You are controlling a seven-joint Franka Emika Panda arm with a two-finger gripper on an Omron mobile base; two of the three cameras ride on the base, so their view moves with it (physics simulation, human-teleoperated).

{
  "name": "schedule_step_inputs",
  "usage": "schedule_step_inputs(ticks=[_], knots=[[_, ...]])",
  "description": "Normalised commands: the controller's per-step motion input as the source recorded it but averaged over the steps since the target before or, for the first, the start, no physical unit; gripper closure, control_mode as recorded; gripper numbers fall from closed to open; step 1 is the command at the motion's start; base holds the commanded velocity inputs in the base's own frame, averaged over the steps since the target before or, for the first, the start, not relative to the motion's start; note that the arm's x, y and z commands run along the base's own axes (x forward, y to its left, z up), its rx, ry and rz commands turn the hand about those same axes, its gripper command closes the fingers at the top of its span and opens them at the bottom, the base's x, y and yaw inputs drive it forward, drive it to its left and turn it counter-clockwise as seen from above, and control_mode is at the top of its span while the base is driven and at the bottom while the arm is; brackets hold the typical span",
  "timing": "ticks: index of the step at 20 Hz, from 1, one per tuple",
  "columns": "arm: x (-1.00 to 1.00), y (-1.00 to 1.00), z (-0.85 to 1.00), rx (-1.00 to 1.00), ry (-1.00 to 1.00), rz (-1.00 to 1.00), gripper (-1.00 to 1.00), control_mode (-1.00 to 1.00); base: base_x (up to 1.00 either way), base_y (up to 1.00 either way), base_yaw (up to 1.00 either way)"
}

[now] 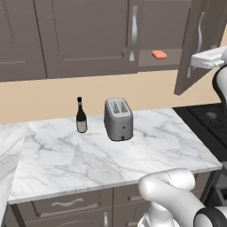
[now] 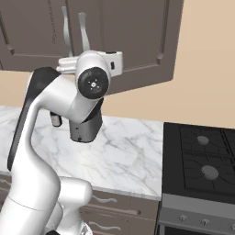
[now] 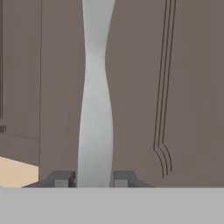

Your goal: Pick the bar soap and bar soap from the cabinet and place them on the counter.

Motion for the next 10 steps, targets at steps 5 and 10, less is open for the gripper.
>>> schedule_step_inputs(ticks=[5,10], knots=[[-0.34,-0.43,0.36,0.0,-0.01,0.04,1.0,-1.0,0.0,0.0,0.0],[-0.36,-0.47,0.3,0.0,-0.02,0.05,1.0,-1.0,0.0,0.0,0.0]])
